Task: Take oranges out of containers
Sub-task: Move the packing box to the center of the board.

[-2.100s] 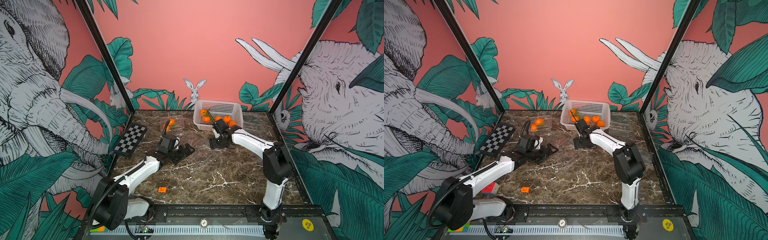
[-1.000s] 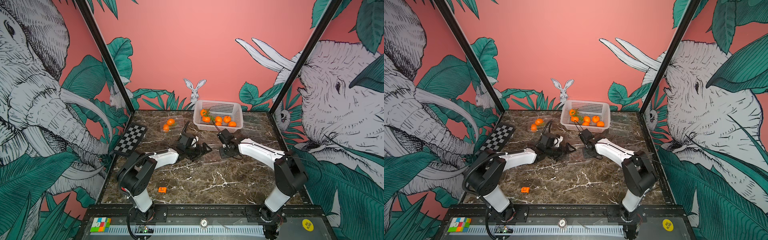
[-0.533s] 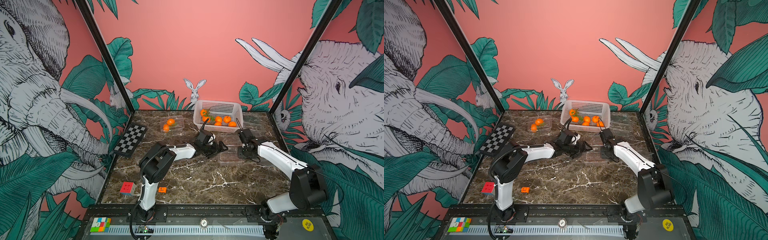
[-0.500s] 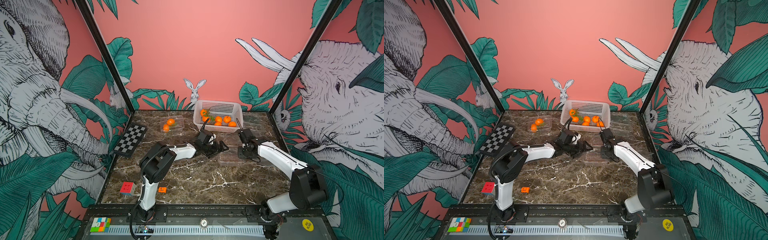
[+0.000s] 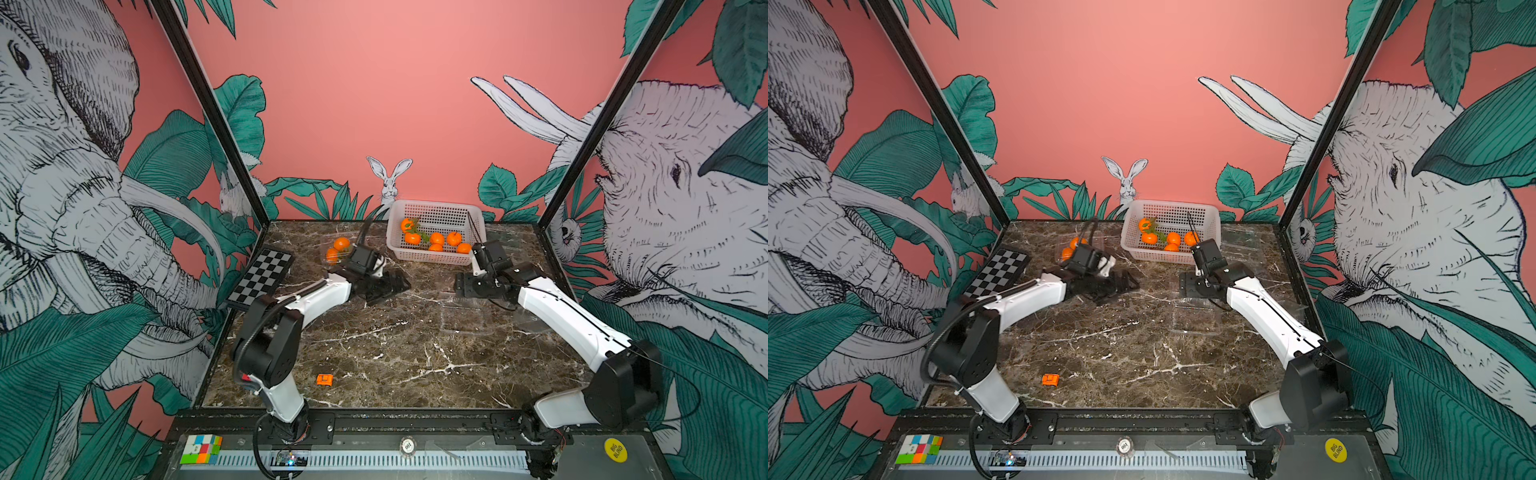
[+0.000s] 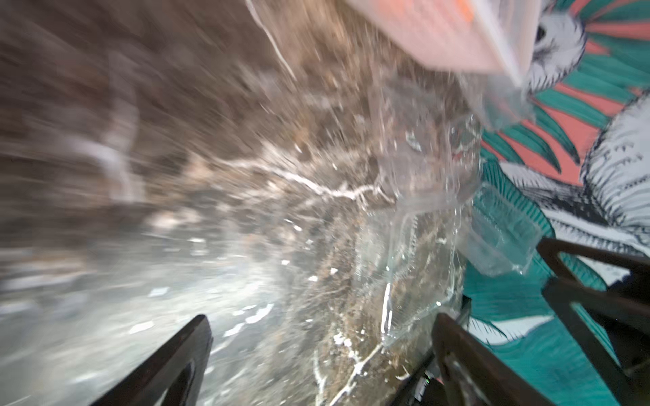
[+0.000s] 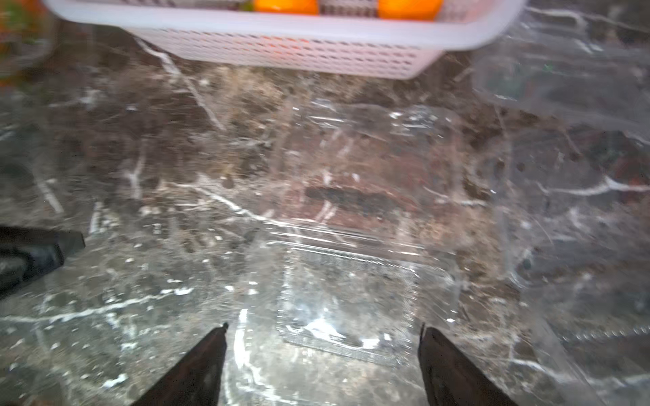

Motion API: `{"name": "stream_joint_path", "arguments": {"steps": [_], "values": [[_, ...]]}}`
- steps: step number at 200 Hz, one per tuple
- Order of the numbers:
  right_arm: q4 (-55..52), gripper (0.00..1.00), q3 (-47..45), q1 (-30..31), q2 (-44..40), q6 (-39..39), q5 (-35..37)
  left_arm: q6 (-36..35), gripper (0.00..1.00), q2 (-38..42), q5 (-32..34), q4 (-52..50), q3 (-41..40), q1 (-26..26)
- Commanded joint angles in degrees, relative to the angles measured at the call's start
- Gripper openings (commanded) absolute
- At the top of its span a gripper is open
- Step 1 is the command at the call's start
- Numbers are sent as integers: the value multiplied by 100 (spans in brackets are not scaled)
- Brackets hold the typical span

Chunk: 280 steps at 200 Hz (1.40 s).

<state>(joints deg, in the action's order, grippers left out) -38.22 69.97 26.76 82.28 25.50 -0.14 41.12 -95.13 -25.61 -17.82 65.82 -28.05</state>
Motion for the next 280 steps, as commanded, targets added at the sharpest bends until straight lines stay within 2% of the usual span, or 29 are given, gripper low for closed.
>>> {"name": "stream_joint_path", "arguments": {"steps": [1,34,74,114,136,155,188,219,248,280], "values": [[581,94,462,366,243,34,-296,-1062,99,507,451,-1436,381,386],[1362,99,1096,761,897,114,-639,-1456,99,200,765,-2022,1417,1252],[1711,99,2011,975,2058,208,-854,-1828,99,-1109,1386,-2165,2992,2140],[2007,99,2708,1011,2817,316,-1021,-2786,99,-2743,1663,-2330,5207,2288],[2055,99,2953,1015,3091,382,-1122,-3205,99,-3352,1842,-2174,6078,2283],[2051,99,3079,1015,3240,410,-1151,-3350,99,-3891,1707,-2108,6848,2284],[2039,99,3183,1017,3287,394,-1207,-3528,99,-4575,1647,-1923,7496,2212],[1965,99,3190,1010,3206,336,-1168,-3886,97,-4829,1846,-1971,7617,2019],[1925,99,3167,1007,3104,339,-1164,-4296,94,-4751,2140,-2111,7375,1785],[1937,99,3014,1006,2929,350,-1095,-4284,89,-4397,2152,-1979,6743,1667]]}}
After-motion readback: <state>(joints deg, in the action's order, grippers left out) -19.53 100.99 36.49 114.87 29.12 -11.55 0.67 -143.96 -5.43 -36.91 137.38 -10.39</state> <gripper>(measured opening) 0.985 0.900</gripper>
